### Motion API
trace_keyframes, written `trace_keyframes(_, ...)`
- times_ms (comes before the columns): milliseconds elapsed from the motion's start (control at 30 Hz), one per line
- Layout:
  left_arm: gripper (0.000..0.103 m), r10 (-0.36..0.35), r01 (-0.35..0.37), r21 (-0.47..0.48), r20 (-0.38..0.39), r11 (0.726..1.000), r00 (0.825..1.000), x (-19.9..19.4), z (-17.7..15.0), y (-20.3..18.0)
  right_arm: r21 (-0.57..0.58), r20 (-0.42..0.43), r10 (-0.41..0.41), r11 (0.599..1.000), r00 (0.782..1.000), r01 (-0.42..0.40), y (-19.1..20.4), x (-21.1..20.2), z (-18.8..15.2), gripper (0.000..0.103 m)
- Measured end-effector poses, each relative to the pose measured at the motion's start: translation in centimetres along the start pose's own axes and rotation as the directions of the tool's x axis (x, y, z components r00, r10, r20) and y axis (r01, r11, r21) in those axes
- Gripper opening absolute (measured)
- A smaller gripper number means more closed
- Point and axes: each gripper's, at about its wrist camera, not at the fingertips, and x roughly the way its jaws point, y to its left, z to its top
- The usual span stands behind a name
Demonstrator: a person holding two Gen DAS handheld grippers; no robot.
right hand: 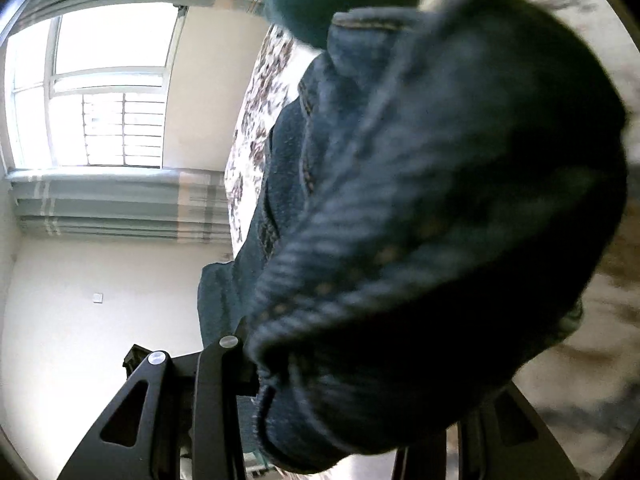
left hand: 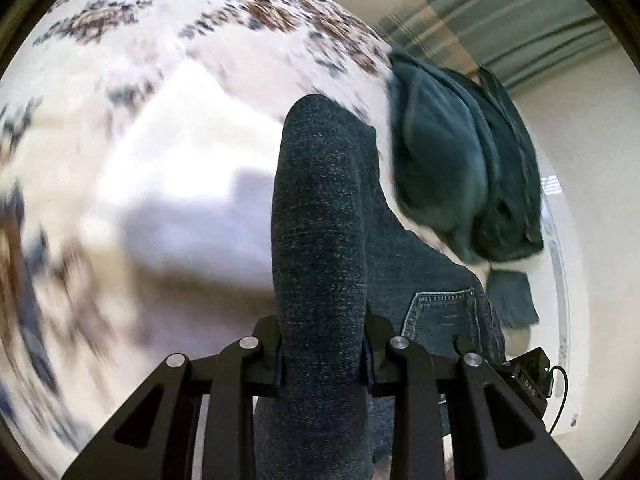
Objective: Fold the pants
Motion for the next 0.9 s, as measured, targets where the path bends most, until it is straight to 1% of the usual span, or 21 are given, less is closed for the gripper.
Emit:
trace_keyframes(100, 0.024, 0.018, -0.018, 0.009, 0.000, 1.000, 1.000, 1.8, 6.8, 5.1, 0.004, -0.007, 0.013, 1.000, 1.000, -0.013, 1.9, 7.9, 1.1, 0.041)
trace_keyframes(167, 0.024, 0.027, -0.027, 0.020, 0.003, 0.999, 1.000, 2.9, 9.7, 7.4, 0.014, -0.004, 0.025, 1.000, 1.000, -0.025, 2.6, 12.8, 1.9, 0.041)
trace_keyframes(267, 0.024, 0.024, -0.024, 0.010, 0.003, 1.000, 1.000, 4.4, 12.9, 10.8, 0.016, 0.003, 0.035, 0.999, 0.999, -0.035, 3.2, 18.3, 2.3, 0.041)
trace_keyframes(333, 0.024, 0.020, -0.020, 0.011, -0.011, 1.000, 1.000, 5.4, 14.0, 12.3, -0.003, 0.008, 0.022, 1.000, 1.000, -0.022, 3.4, 20.2, 2.7, 0.041)
trace_keyframes(400, 0.026, 0.005, -0.005, 0.003, -0.048, 1.000, 0.999, 6.4, 14.5, 13.6, -0.008, 0.010, 0.000, 1.000, 1.000, 0.001, 3.3, 21.0, 2.7, 0.042)
trace_keyframes(433, 0.030, 0.000, 0.001, 0.004, -0.070, 1.000, 0.998, 6.8, 14.4, 14.1, -0.021, -0.002, -0.024, 0.999, 1.000, 0.024, 3.4, 21.2, 2.7, 0.046)
trace_keyframes(467, 0.032, 0.004, -0.003, 0.014, -0.078, 1.000, 0.997, 6.8, 14.2, 14.2, -0.028, -0.015, -0.048, 0.998, 0.999, 0.047, 3.9, 21.9, 2.4, 0.049)
trace_keyframes(500, 0.034, 0.007, -0.005, 0.027, -0.085, 1.000, 0.996, 6.9, 14.1, 14.4, -0.035, -0.028, -0.078, 0.996, 0.997, 0.077, 5.0, 23.7, 1.3, 0.059)
trace_keyframes(567, 0.040, 0.010, -0.008, 0.018, -0.093, 1.000, 0.996, 6.4, 13.8, 14.4, -0.025, -0.054, -0.117, 0.993, 0.992, 0.116, 5.1, 23.3, 2.4, 0.063)
trace_keyframes(600, 0.043, 0.013, -0.014, -0.004, -0.096, 1.000, 0.995, 6.0, 13.5, 14.3, -0.023, -0.058, -0.148, 0.989, 0.987, 0.147, 5.2, 23.0, 2.5, 0.070)
trace_keyframes(633, 0.050, 0.024, -0.026, -0.013, -0.096, 1.000, 0.995, 5.5, 13.5, 14.5, -0.021, -0.059, -0.172, 0.985, 0.983, 0.171, 5.8, 22.9, 3.1, 0.075)
trace_keyframes(667, 0.055, 0.072, -0.074, -0.012, -0.100, 0.997, 0.992, 5.0, 13.2, 14.1, -0.028, -0.059, -0.197, 0.980, 0.979, 0.196, 6.3, 22.6, 3.3, 0.077)
trace_keyframes(700, 0.063, 0.112, -0.112, -0.002, -0.100, 0.994, 0.989, 4.5, 12.9, 13.8, -0.038, -0.053, -0.227, 0.974, 0.973, 0.225, 6.6, 21.5, 3.8, 0.083)
trace_keyframes(733, 0.072, 0.153, -0.152, 0.021, -0.095, 0.988, 0.984, 4.0, 12.4, 13.3, -0.046, -0.045, -0.253, 0.967, 0.967, 0.251, 6.2, 21.9, 2.8, 0.085)
trace_keyframes(767, 0.076, 0.204, -0.200, 0.052, -0.084, 0.978, 0.975, 3.4, 11.7, 12.6, -0.058, -0.037, -0.280, 0.959, 0.959, 0.277, 6.3, 21.3, 0.6, 0.085)
trace_keyframes(800, 0.085, 0.238, -0.233, 0.075, -0.075, 0.970, 0.968, 2.8, 11.2, 12.2, -0.073, -0.024, -0.315, 0.947, 0.949, 0.313, 6.6, 20.7, 3.5, 0.087)
trace_keyframes(833, 0.090, 0.284, -0.277, 0.103, -0.058, 0.955, 0.957, 2.0, 10.2, 11.4, -0.105, -0.009, -0.362, 0.928, 0.932, 0.359, 6.9, 17.8, 4.0, 0.093)
trace_keyframes(867, 0.092, 0.312, -0.305, 0.120, -0.046, 0.945, 0.949, 1.5, 9.5, 10.9, -0.148, 0.015, -0.419, 0.897, 0.908, 0.416, 8.2, 16.3, 5.5, 0.095)
trace_keyframes(900, 0.096, 0.338, -0.331, 0.134, -0.036, 0.934, 0.940, 1.0, 8.7, 10.2, -0.194, 0.041, -0.473, 0.860, 0.880, 0.471, 8.9, 14.5, 5.4, 0.097)
